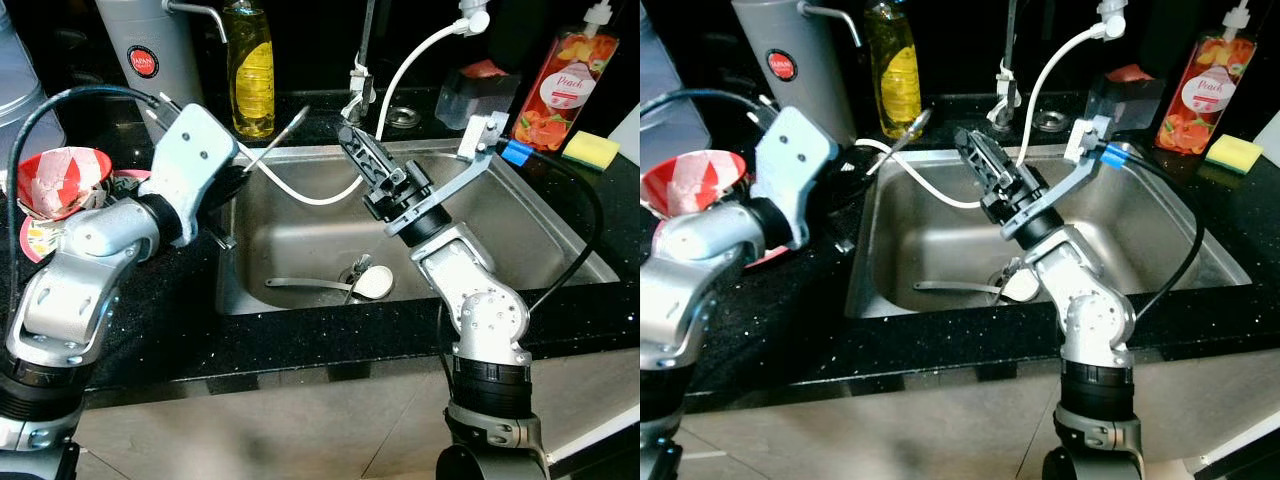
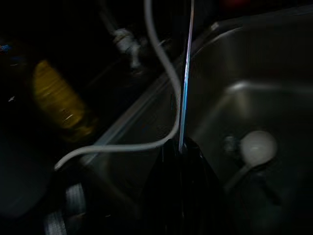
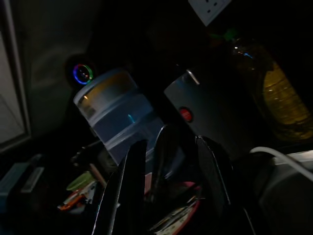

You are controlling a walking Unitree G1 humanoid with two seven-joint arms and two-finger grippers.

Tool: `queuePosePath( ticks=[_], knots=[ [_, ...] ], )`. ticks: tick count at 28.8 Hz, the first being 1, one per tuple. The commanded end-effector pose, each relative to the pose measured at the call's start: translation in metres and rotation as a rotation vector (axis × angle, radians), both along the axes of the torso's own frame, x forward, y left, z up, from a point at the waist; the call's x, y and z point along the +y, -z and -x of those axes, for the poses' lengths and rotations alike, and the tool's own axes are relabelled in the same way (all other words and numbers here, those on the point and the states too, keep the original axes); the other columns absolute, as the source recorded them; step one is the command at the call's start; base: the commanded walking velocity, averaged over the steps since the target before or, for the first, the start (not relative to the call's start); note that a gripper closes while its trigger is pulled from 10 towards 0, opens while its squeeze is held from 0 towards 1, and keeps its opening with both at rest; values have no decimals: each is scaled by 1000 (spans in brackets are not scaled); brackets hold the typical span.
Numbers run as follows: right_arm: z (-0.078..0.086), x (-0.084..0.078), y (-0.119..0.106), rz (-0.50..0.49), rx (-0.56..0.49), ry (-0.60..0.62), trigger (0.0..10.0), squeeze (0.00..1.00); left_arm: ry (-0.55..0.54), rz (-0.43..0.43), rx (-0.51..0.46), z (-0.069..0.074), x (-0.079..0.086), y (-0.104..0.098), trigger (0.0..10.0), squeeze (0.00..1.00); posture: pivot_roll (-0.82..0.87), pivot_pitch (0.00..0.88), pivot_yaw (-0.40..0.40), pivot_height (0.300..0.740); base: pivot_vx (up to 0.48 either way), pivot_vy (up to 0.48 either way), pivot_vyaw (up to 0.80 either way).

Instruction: Kitchen organization

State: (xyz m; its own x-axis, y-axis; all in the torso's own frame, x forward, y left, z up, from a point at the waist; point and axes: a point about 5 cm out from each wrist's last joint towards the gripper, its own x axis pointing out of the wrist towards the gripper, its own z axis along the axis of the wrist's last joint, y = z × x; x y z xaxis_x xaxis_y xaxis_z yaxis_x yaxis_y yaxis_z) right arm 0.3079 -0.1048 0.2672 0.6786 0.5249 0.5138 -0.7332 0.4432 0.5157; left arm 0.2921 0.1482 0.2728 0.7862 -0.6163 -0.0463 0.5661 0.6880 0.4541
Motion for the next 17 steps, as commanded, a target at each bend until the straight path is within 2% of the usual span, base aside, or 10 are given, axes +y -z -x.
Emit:
queuePosePath(
  ticks=[1, 8, 11, 17],
  knots=[
    [4, 1, 0, -6, 0, -20, 10000, 0, 88, 24, 5, 7, -13, 0, 10000, 0, 211, 0, 4, 740, 0, 0, 0],
    [8, 8, -3, 34, -36, -55, 10000, 0, 190, 32, 23, 15, -31, 4, 10000, 0, 209, 0, 5, 740, 0, 0, 0],
    [10, 10, -3, 56, -42, -55, 10000, 0, 187, 14, 56, 13, -34, 8, 10000, 0, 209, 0, 5, 740, 0, 0, 0],
    [12, 12, -2, 94, -60, -53, 10000, 0, 217, -7, 43, 12, -43, 9, 10000, 0, 206, 0, 6, 740, 0, 0, 0]
  ],
)
